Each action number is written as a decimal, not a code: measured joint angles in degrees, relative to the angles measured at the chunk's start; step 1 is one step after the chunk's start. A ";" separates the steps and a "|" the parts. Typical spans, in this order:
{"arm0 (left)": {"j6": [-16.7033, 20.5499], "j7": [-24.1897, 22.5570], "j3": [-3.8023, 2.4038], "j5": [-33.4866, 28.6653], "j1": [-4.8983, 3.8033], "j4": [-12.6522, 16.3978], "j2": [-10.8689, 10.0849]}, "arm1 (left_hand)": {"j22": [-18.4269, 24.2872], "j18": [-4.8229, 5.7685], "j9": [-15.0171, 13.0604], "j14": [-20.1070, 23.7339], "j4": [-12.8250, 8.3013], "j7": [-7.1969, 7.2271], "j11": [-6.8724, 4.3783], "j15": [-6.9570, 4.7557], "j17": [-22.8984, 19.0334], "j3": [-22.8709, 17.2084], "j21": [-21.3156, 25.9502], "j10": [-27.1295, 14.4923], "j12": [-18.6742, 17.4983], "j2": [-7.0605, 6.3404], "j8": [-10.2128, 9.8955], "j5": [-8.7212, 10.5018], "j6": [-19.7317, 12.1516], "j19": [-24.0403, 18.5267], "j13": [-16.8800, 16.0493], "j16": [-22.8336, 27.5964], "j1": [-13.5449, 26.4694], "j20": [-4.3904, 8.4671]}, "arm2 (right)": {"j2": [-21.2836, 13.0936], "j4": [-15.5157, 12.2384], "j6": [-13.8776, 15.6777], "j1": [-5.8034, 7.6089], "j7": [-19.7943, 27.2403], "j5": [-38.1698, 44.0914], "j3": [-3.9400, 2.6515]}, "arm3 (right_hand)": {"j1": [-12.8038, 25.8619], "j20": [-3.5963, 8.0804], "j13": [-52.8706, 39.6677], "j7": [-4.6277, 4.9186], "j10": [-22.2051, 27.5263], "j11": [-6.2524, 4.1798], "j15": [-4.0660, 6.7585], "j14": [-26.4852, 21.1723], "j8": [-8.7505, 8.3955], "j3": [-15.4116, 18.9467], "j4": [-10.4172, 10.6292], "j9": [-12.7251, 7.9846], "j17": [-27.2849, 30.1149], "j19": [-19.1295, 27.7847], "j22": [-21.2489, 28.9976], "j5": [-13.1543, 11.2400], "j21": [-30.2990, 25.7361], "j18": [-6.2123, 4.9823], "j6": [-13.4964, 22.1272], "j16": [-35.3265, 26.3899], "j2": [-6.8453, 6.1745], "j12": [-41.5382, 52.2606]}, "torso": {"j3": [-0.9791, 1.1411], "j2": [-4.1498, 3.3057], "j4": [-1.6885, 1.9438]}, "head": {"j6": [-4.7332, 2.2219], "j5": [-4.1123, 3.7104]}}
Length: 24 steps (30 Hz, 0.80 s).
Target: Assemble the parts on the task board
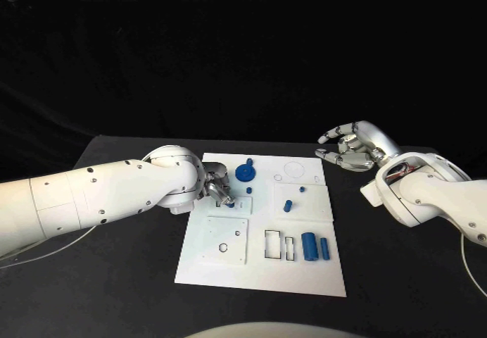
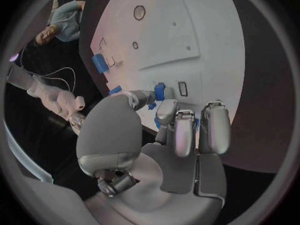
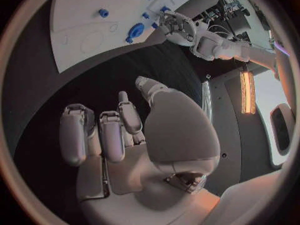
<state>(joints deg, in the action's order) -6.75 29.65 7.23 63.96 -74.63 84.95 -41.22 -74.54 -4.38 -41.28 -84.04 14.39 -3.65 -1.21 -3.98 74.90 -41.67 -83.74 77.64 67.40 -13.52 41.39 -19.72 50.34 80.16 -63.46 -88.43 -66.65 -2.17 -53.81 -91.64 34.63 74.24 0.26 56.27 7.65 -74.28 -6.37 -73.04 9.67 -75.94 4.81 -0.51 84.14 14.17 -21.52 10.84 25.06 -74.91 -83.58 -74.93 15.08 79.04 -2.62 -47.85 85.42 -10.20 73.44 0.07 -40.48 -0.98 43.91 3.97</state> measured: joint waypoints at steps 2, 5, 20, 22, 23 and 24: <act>0.00 0.00 0.02 0.04 0.06 -0.06 0.05 | 0.00 0.00 -0.02 0.00 0.00 0.04 0.00 0.00 0.00 0.00 0.00 0.00 0.00 -0.04 0.00 0.00 0.04 0.00 0.00 0.00 0.04 0.00 | 0.00 0.00 0.00 0.00 0.01 0.00 0.00 | 0.00 0.00 0.00 0.00 0.00 0.00 0.00 0.00 0.00 0.00 0.00 0.00 0.00 0.00 0.00 0.00 0.00 0.00 0.00 0.00 0.00 0.00 | 0.00 0.00 -0.02 | 0.00 0.00; 0.01 0.00 0.02 0.11 0.09 -0.12 0.07 | 0.01 -0.01 -0.05 0.00 0.00 0.09 0.00 0.00 0.00 0.00 0.01 0.00 0.00 -0.12 -0.01 0.00 0.29 0.00 0.00 0.00 0.12 0.00 | -0.03 0.00 0.00 -0.02 0.02 -0.01 0.00 | 0.00 0.00 0.00 0.00 0.00 0.00 0.00 0.00 0.00 0.00 0.00 0.00 0.00 0.00 0.00 0.00 0.00 0.00 0.00 0.00 0.00 0.00 | -0.01 0.00 -0.03 | 0.06 0.01; -0.37 0.10 0.01 0.19 0.09 -0.34 0.31 | -0.43 -0.01 -0.47 0.06 0.00 0.56 -0.60 -0.36 0.05 0.00 -0.40 1.45 1.39 0.14 0.42 -0.60 1.02 0.63 -1.49 -0.28 1.59 0.20 | -0.16 -0.07 0.00 -0.05 0.05 -0.01 0.00 | 0.00 0.00 0.00 0.00 0.00 0.00 0.00 0.00 0.24 0.01 0.32 0.00 0.00 0.00 0.01 0.00 0.00 0.00 0.00 0.00 0.00 0.00 | 0.06 -0.02 -0.06 | 0.33 -0.04; -0.58 0.13 0.01 0.19 0.09 -0.40 0.35 | -0.43 0.87 -0.52 -0.01 -0.15 0.52 -0.53 -0.43 0.05 0.15 -0.40 1.75 1.39 0.20 0.59 -0.60 1.14 0.63 -1.80 -0.42 2.23 0.21 | -0.20 -0.08 0.00 -0.05 0.05 -0.01 0.00 | 0.00 0.00 0.00 0.00 0.00 0.00 0.00 0.00 0.24 0.01 0.32 0.00 0.00 0.00 0.01 0.00 0.00 0.00 0.00 0.00 0.00 0.00 | 0.07 -0.02 -0.06 | 0.38 -0.08; -0.66 0.14 0.01 0.19 0.09 -0.44 0.38 | -0.42 0.90 -0.52 -0.01 -0.26 0.71 -0.62 -0.43 0.05 0.26 -0.40 1.84 1.39 0.33 0.59 -0.60 1.33 0.63 -1.82 -0.50 2.36 0.21 | -0.21 -0.09 0.00 -0.05 0.05 -0.01 0.00 | 0.00 0.00 0.00 0.00 0.00 0.00 0.00 0.00 0.24 0.01 0.33 0.00 0.00 0.00 0.01 0.00 0.00 0.00 0.00 0.00 0.00 0.00 | 0.07 -0.01 -0.06 | 0.39 -0.09; -0.72 0.15 0.01 0.19 0.09 -0.49 0.41 | -0.42 0.89 -0.52 -0.01 -0.26 0.72 -0.62 -0.43 0.04 0.26 -0.40 1.84 1.61 0.17 0.66 -0.60 1.34 0.75 -1.89 -0.50 2.79 0.32 | -0.22 -0.09 0.00 -0.05 0.05 -0.01 0.00 | 0.00 0.00 0.00 0.00 0.00 0.00 0.00 0.00 0.24 0.01 0.32 0.00 0.00 0.00 0.02 0.00 0.00 0.00 0.00 0.00 0.00 0.00 | 0.07 -0.01 -0.06 | 0.40 -0.13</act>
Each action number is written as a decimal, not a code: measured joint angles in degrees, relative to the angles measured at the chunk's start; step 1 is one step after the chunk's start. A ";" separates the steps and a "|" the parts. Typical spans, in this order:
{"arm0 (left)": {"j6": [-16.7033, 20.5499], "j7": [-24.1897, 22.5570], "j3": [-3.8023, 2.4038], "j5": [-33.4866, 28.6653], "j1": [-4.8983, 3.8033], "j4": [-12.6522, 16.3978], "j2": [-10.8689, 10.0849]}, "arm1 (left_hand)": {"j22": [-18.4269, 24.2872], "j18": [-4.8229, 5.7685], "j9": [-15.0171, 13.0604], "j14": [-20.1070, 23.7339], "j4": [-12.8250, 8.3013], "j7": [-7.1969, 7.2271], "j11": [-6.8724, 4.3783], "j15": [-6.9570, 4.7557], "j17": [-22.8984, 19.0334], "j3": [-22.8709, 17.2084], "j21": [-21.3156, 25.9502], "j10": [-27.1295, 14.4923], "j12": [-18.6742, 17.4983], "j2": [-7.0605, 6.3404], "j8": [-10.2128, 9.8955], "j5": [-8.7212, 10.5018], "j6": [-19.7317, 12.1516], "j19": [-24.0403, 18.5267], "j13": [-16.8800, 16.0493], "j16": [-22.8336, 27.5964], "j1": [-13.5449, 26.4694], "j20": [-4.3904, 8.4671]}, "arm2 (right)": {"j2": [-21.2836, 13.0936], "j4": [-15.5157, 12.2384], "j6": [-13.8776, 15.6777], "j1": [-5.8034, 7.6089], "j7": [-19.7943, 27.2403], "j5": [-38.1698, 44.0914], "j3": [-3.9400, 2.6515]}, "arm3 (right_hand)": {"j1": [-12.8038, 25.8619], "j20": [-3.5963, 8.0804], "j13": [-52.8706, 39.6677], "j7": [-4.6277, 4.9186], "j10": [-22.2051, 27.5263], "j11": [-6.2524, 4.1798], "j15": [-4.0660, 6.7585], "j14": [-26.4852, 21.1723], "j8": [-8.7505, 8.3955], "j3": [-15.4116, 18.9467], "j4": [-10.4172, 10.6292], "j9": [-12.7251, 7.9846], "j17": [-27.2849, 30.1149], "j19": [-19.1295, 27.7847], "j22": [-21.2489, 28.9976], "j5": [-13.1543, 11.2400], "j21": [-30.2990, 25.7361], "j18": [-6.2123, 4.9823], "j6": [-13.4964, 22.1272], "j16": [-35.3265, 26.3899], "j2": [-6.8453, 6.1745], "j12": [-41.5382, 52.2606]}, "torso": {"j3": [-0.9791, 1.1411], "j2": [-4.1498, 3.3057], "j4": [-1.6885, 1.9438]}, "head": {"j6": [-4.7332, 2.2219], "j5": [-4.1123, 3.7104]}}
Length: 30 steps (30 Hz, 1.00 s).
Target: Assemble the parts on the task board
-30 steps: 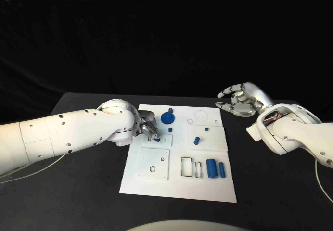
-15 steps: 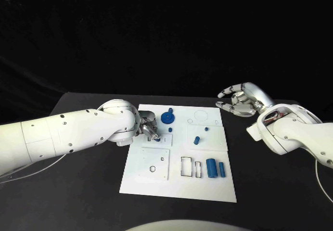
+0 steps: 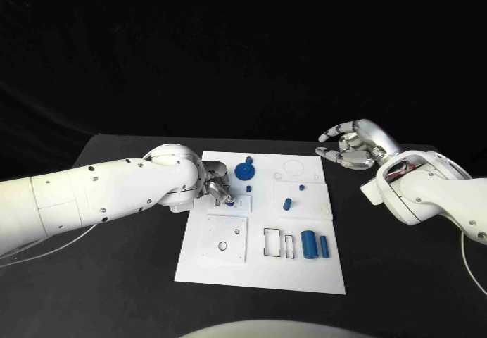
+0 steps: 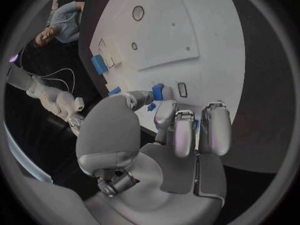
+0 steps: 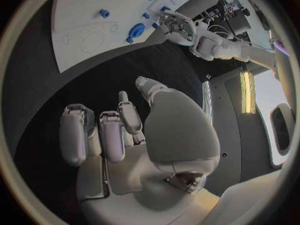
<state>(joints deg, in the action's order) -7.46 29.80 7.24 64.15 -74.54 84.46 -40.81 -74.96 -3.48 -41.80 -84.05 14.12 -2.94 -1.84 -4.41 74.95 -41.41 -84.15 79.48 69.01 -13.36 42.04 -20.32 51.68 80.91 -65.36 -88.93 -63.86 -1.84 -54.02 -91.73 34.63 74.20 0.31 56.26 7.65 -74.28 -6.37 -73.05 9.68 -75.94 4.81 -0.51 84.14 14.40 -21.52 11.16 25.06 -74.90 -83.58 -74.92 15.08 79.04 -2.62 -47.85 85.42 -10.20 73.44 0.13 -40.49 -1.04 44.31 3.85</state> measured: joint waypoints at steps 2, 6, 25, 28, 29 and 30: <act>-0.12 0.02 0.00 0.00 0.00 -0.10 0.08 | 0.00 0.00 0.00 0.21 -0.11 0.42 -0.21 -0.21 0.00 0.09 0.00 0.21 0.00 0.24 0.06 0.00 0.42 0.09 -0.22 0.00 1.09 0.09 | -0.01 0.00 0.00 0.00 0.01 0.00 0.00 | 0.00 0.00 0.00 0.00 0.00 0.00 0.00 0.00 0.00 0.00 0.00 0.00 0.00 0.00 0.00 0.00 0.00 0.00 0.00 0.00 0.00 0.00 | 0.01 0.00 0.01 | 0.01 -0.01; -0.26 0.06 0.00 0.00 0.00 -0.30 0.22 | 0.00 0.00 0.05 0.00 -3.88 0.48 -0.41 -0.41 0.00 -3.11 0.00 0.42 0.38 0.01 -0.14 0.40 0.69 0.28 -0.62 0.00 2.89 0.29 | -0.01 -0.01 0.01 -0.01 0.03 0.00 0.00 | 0.00 0.00 0.05 0.00 0.00 0.00 0.00 0.00 0.00 0.00 0.00 0.00 0.00 0.00 0.00 0.00 0.00 0.00 0.00 -0.23 0.00 0.00 | 0.03 0.00 0.02 | 0.07 -0.01; -0.35 0.11 0.07 0.00 0.07 -1.24 0.78 | 0.01 -0.01 0.31 0.09 -2.98 1.74 -0.71 -0.74 -0.01 0.36 0.00 0.72 0.83 0.68 -0.76 0.68 2.77 0.49 -1.78 -0.26 5.69 0.50 | -0.14 -0.04 0.14 -0.03 0.22 -0.10 0.00 | 0.86 0.00 0.20 0.00 0.21 -0.21 0.00 0.00 0.21 0.25 0.55 0.00 -0.04 0.00 -0.02 0.00 -0.28 0.00 0.00 -0.23 -0.35 0.00 | 0.00 0.04 0.01 | -0.03 -0.19; -0.37 0.11 0.11 0.00 0.12 -1.32 0.82 | 0.02 -0.01 0.41 0.01 -2.18 1.91 -0.71 -0.81 -0.01 2.11 0.00 0.72 1.20 0.38 -1.13 0.89 3.17 0.49 -2.05 -0.60 5.99 0.50 | -0.17 -0.07 0.16 -0.03 0.25 -0.11 0.00 | 0.93 0.11 0.20 0.00 0.21 -0.21 0.00 0.00 0.21 0.48 0.79 0.00 -0.04 0.12 -0.03 0.00 -0.50 0.00 0.00 -0.23 -0.43 0.00 | 0.00 0.04 0.01 | -0.03 -0.23; -0.39 0.11 0.11 0.00 0.13 -1.34 0.83 | 0.02 -0.01 0.41 0.01 -1.96 1.93 -0.71 -0.81 -0.02 2.65 0.00 0.72 1.21 0.30 -1.13 0.89 3.33 0.49 -2.09 -0.60 6.08 0.50 | -0.18 -0.07 0.16 -0.03 0.26 -0.11 0.00 | 0.93 0.21 0.19 0.00 0.21 -0.21 0.00 0.00 0.21 0.48 0.79 -0.01 -0.04 0.21 -0.03 0.00 -0.50 0.00 0.00 -0.23 -0.43 0.00 | -0.02 0.04 0.01 | -0.03 -0.25; -0.41 0.11 0.12 0.00 0.13 -1.35 0.84 | 0.02 -0.01 0.41 0.01 -1.70 1.94 -0.71 -0.81 -0.02 3.20 0.00 0.72 1.21 0.25 -1.13 0.89 3.35 0.49 -2.16 -0.60 6.12 0.50 | -0.19 -0.07 0.17 -0.03 0.27 -0.12 0.00 | 0.93 0.21 0.20 0.00 0.21 -0.21 0.00 0.00 0.21 0.48 0.79 0.00 -0.04 0.21 -0.03 0.00 -0.50 0.01 0.00 -0.23 -0.43 0.00 | -0.03 0.04 0.02 | -0.03 -0.26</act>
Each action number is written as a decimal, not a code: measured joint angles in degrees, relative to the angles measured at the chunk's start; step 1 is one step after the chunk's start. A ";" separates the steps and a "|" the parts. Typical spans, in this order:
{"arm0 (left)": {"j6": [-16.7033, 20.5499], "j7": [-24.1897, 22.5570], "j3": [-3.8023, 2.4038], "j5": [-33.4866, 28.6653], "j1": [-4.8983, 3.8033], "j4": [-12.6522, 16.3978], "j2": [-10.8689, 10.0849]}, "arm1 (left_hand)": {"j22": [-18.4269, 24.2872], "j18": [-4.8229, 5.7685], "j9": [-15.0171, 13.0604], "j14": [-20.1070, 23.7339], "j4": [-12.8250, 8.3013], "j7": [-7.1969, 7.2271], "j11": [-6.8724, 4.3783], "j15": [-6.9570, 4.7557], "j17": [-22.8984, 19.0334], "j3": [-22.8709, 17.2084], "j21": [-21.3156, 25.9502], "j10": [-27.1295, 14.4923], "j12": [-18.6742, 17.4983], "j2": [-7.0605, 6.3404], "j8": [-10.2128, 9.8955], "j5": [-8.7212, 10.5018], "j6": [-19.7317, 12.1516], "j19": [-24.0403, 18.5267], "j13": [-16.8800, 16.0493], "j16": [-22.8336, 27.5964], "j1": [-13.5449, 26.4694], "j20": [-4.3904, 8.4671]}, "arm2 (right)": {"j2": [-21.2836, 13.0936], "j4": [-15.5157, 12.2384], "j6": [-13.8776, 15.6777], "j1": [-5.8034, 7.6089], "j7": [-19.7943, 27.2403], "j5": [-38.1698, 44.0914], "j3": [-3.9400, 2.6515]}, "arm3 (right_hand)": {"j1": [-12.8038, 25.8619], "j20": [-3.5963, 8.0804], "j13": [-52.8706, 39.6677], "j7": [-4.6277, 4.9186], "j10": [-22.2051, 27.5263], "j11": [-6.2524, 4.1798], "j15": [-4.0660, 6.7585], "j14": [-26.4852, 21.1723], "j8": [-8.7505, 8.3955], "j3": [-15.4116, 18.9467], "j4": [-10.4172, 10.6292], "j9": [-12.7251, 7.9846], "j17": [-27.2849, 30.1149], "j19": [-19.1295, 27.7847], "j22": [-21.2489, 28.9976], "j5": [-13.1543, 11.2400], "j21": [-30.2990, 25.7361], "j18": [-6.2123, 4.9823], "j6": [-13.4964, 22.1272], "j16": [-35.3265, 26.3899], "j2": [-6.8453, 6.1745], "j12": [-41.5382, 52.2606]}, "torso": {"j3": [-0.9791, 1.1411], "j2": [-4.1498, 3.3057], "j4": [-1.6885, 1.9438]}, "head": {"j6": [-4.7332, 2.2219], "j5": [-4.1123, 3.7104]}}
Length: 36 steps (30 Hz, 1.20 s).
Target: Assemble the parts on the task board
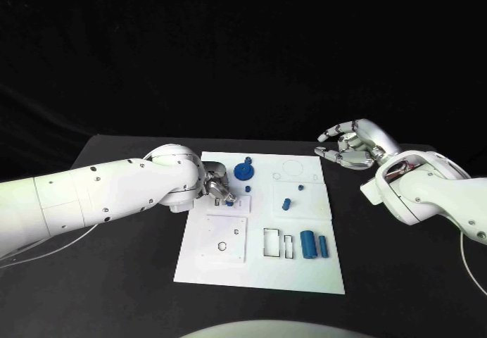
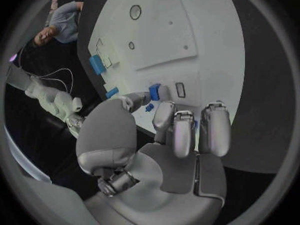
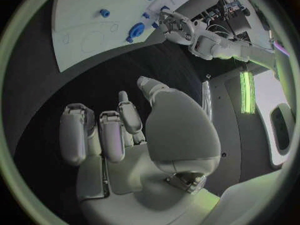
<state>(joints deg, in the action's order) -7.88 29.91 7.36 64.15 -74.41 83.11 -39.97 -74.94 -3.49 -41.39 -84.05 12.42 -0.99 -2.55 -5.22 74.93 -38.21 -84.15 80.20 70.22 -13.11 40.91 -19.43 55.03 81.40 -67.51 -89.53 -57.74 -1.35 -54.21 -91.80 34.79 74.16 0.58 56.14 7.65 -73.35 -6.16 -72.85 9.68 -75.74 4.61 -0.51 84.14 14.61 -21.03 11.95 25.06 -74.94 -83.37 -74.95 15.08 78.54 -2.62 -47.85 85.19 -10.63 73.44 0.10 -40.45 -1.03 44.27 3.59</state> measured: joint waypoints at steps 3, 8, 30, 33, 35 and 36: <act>-0.12 0.00 0.01 0.00 0.02 -0.04 0.01 | 0.00 0.00 0.06 0.00 0.70 0.09 0.09 0.00 0.00 1.17 0.00 0.30 0.00 0.00 0.00 -0.01 0.10 0.00 -0.22 0.00 0.00 0.00 | -0.01 -0.02 0.01 -0.01 0.03 -0.01 0.00 | 0.31 0.00 0.00 0.00 0.00 0.00 0.00 0.00 0.00 0.15 0.15 0.00 0.00 0.00 0.00 -0.13 0.00 0.00 0.00 0.00 -0.13 0.00 | -0.01 -0.01 0.01 | 0.00 -0.03; -0.30 -0.01 0.01 0.00 0.02 -0.09 0.02 | 0.00 -0.01 0.06 0.00 1.26 -0.02 0.00 0.00 0.00 2.19 0.00 0.40 0.30 0.00 0.00 -0.01 0.40 0.00 -0.45 0.00 0.00 0.00 | -0.04 -0.03 0.03 -0.01 0.07 -0.02 0.00 | 0.74 0.00 0.09 -0.21 0.00 0.00 0.00 0.00 0.22 0.31 0.64 0.00 0.01 0.00 0.01 -0.56 0.00 0.00 0.22 0.00 -0.31 0.00 | -0.01 -0.01 0.02 | 0.05 -0.04; -0.02 -0.06 -2.42 -0.16 -0.26 1.40 -1.84 | 0.01 -0.01 0.30 0.00 4.39 -0.22 0.00 0.01 -0.01 10.15 0.00 0.39 0.30 -0.15 -0.81 -0.02 0.61 -0.01 -0.55 0.00 3.31 0.00 | 0.01 0.21 0.32 -0.14 0.30 -0.06 0.00 | 2.28 0.00 0.19 -0.42 0.00 0.00 0.21 -0.21 0.89 2.22 2.55 0.05 0.02 0.00 0.02 -0.45 -0.39 0.00 0.42 -0.23 -0.73 0.00 | -0.01 0.03 -0.05 | -0.42 0.09; 0.20 -0.06 -2.89 -0.92 -0.56 1.54 -1.93 | 0.02 -0.01 0.30 0.00 4.37 -0.22 0.00 0.01 -0.01 11.71 0.07 0.39 -0.13 -0.44 -1.12 0.41 0.61 -0.01 -0.05 0.00 4.11 0.00 | 0.05 0.33 0.38 -0.21 0.33 -0.06 0.00 | 2.81 0.00 0.28 -0.42 0.00 0.00 0.21 -0.21 0.89 2.67 2.99 0.05 0.02 0.00 0.02 -0.45 -0.39 0.00 0.42 -0.23 -0.72 0.00 | -0.03 0.03 -0.08 | -0.53 0.10; 0.29 -0.06 -3.12 -1.55 -0.78 1.53 -1.99 | 0.02 -0.01 0.32 0.00 4.34 -0.22 0.00 0.01 -0.01 12.58 0.27 0.39 -0.47 -0.32 -1.12 0.76 0.61 -0.01 0.23 0.00 4.23 0.00 | 0.06 0.39 0.41 -0.26 0.34 -0.06 0.00 | 2.85 0.00 0.29 -0.42 0.00 0.00 0.21 -0.21 0.89 2.76 3.08 0.05 0.02 0.00 0.03 -0.45 -0.39 0.00 0.42 -0.23 -0.76 0.00 | -0.04 0.03 -0.08 | -0.62 0.11; 0.33 -0.07 -3.24 -2.02 -0.96 1.45 -2.04 | 0.02 -0.01 0.35 0.00 4.33 -0.35 0.03 0.01 -0.01 13.05 0.27 0.36 -0.74 -0.32 -1.12 1.09 0.48 -0.01 0.38 0.00 4.23 0.00 | 0.08 0.42 0.43 -0.28 0.35 -0.06 0.00 | 2.85 0.00 0.29 -0.42 0.00 0.00 0.21 -0.21 0.89 2.76 3.08 0.04 0.02 0.00 0.03 -0.45 -0.39 0.00 0.42 -0.23 -0.76 0.00 | -0.04 0.02 -0.07 | -0.66 0.11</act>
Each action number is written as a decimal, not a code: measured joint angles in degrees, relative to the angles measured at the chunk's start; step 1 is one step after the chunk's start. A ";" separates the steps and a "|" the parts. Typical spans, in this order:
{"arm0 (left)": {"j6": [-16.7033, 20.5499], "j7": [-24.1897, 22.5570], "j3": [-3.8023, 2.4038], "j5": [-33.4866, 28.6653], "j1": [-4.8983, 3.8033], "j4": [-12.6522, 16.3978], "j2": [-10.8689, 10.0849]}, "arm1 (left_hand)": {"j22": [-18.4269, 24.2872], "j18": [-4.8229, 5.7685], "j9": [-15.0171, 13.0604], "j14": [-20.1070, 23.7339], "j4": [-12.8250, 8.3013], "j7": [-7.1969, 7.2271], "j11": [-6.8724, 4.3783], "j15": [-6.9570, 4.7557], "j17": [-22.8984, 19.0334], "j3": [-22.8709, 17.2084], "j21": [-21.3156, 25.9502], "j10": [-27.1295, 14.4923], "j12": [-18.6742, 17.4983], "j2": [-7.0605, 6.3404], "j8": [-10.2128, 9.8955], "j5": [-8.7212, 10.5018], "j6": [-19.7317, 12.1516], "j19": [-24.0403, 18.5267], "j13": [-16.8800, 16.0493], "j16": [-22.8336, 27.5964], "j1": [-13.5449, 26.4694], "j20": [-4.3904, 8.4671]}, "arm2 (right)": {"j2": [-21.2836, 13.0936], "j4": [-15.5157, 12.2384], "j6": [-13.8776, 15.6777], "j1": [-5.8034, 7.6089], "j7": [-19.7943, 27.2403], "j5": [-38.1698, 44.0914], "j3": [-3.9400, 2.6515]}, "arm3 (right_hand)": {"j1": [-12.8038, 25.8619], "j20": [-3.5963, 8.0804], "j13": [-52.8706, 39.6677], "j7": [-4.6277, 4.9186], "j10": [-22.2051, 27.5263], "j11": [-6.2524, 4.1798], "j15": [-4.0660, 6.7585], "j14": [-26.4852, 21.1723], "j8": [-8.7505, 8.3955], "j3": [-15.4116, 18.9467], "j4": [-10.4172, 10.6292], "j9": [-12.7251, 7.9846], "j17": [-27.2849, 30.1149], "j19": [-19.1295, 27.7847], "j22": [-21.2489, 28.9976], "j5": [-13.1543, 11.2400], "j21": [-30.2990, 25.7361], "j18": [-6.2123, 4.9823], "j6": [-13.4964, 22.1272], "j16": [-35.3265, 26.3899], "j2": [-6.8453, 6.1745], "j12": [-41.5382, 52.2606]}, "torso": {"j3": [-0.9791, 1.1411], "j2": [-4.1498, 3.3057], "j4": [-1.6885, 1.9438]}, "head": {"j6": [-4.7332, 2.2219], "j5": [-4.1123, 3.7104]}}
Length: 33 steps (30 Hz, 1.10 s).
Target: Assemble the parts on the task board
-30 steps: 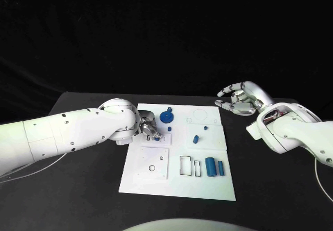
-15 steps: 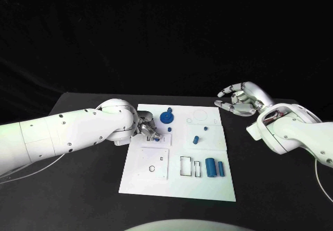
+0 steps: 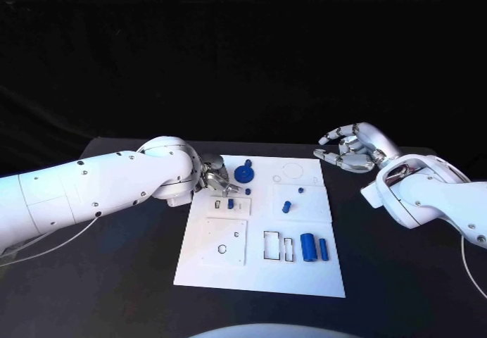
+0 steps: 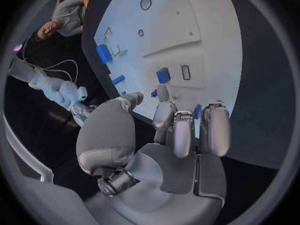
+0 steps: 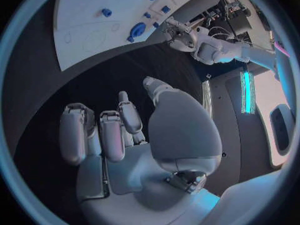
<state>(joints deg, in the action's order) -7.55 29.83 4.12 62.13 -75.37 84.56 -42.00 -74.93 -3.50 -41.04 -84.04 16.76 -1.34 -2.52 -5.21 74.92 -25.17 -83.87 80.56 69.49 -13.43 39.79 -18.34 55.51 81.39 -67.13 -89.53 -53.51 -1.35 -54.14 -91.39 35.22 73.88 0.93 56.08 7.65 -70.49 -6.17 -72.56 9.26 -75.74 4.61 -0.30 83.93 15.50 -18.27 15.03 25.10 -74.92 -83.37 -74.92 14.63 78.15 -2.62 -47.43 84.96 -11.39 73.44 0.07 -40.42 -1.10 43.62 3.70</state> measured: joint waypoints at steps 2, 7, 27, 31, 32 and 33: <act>0.05 -0.02 -0.14 -0.64 -0.29 -0.27 -0.07 | 0.00 -0.01 0.00 0.00 0.00 -0.09 0.18 0.00 0.00 0.28 0.00 -0.19 -0.09 0.00 -0.21 0.16 -0.09 0.00 0.11 0.00 0.00 0.00 | 0.01 0.02 0.02 -0.03 0.01 0.00 0.00 | 0.00 0.00 0.00 0.00 0.00 0.00 0.00 0.00 0.00 0.00 0.00 0.00 0.00 0.00 0.00 0.00 0.00 0.00 0.00 0.00 0.00 0.00 | 0.00 -0.01 0.02 | -0.09 0.00; 0.02 -0.05 -0.40 -1.73 -1.48 -2.51 -0.36 | 1.09 -0.01 0.09 0.00 -0.17 -0.57 0.51 0.00 0.00 0.76 0.85 -1.15 -1.68 0.40 -0.67 0.17 -0.84 -0.64 1.58 0.23 -2.28 0.01 | 0.01 0.03 0.03 -0.07 0.01 0.00 0.00 | 0.00 0.00 0.00 0.00 0.00 0.00 0.00 0.00 0.23 0.00 0.00 0.05 0.00 0.00 0.00 0.79 0.00 0.00 0.00 0.00 0.00 0.00 | 0.03 -0.04 0.13 | -0.25 -0.08; -2.85 -0.44 -0.56 -0.06 -3.75 -14.23 3.95 | 4.28 -0.01 1.89 -0.10 0.07 -2.20 1.70 0.73 -0.01 2.56 2.60 -4.20 -6.08 0.56 -4.33 0.17 -3.29 -2.57 6.11 1.50 -5.39 -0.69 | 0.00 -0.05 0.02 -0.11 0.00 -0.03 0.00 | 0.00 0.00 0.00 -0.20 0.00 0.00 0.00 0.00 0.23 0.16 0.16 0.04 0.01 0.00 0.02 1.55 0.00 0.00 0.20 0.00 0.00 0.00 | -0.02 -0.16 0.08 | -0.56 0.31; -4.11 -0.47 -0.42 0.69 -3.78 -15.93 5.23 | 4.13 -0.01 2.09 0.11 0.07 -2.21 1.70 0.94 -0.01 2.88 2.60 -4.20 -6.09 0.56 -4.54 0.17 -3.29 -2.57 6.11 1.50 -5.39 -0.69 | 0.11 -0.04 0.02 -0.11 -0.01 -0.05 0.00 | -0.24 0.00 0.00 -0.20 0.00 0.00 0.00 0.00 0.45 0.16 0.16 0.04 0.01 0.00 0.02 1.89 0.01 0.00 0.20 0.00 0.23 0.00 | -0.01 -0.16 0.08 | -0.41 0.35; -4.44 -0.47 -0.36 0.86 -3.78 -16.26 5.50 | 4.12 -0.01 2.10 0.11 0.07 -2.21 1.70 0.94 -0.01 2.88 2.60 -4.20 -6.08 0.56 -4.54 0.17 -3.29 -2.57 6.11 1.50 -5.39 -0.70 | 0.14 -0.04 0.02 -0.11 -0.01 -0.05 0.00 | -0.24 0.00 -0.01 -0.20 0.00 0.00 0.00 0.00 0.45 0.16 0.16 0.04 0.01 0.00 0.02 1.90 0.01 0.00 0.20 0.00 0.23 0.00 | -0.01 -0.16 0.08 | -0.37 0.37; -4.76 -0.47 -0.28 1.01 -3.78 -16.62 5.77 | 4.12 -0.01 2.10 0.11 0.04 -2.21 1.73 0.94 -0.01 3.04 2.60 -4.22 -6.08 0.56 -4.54 0.17 -3.29 -2.57 6.14 1.50 -5.39 -0.70 | 0.16 -0.04 0.02 -0.11 -0.01 -0.05 0.00 | -0.24 0.00 0.00 -0.20 0.00 0.00 0.00 0.00 0.45 0.16 0.16 0.04 0.01 0.00 0.02 1.90 0.01 0.00 0.20 0.00 0.23 0.00 | -0.01 -0.16 0.08 | -0.34 0.38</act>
<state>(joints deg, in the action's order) -12.31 29.36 3.84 63.14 -79.15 67.94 -36.23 -70.81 -3.51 -38.93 -83.93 16.80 -3.55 -0.79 -4.28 74.91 -22.12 -81.27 76.34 63.40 -12.87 35.25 -18.17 52.22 78.81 -60.99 -88.03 -58.90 -2.04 -53.98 -91.42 35.24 73.77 0.92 56.03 7.65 -70.73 -6.17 -72.57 9.06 -75.74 4.61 -0.30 83.93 15.95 -18.11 15.19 25.14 -74.91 -83.37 -74.90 16.53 78.15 -2.62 -47.23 84.96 -11.16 73.44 0.05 -40.58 -1.02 43.28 4.08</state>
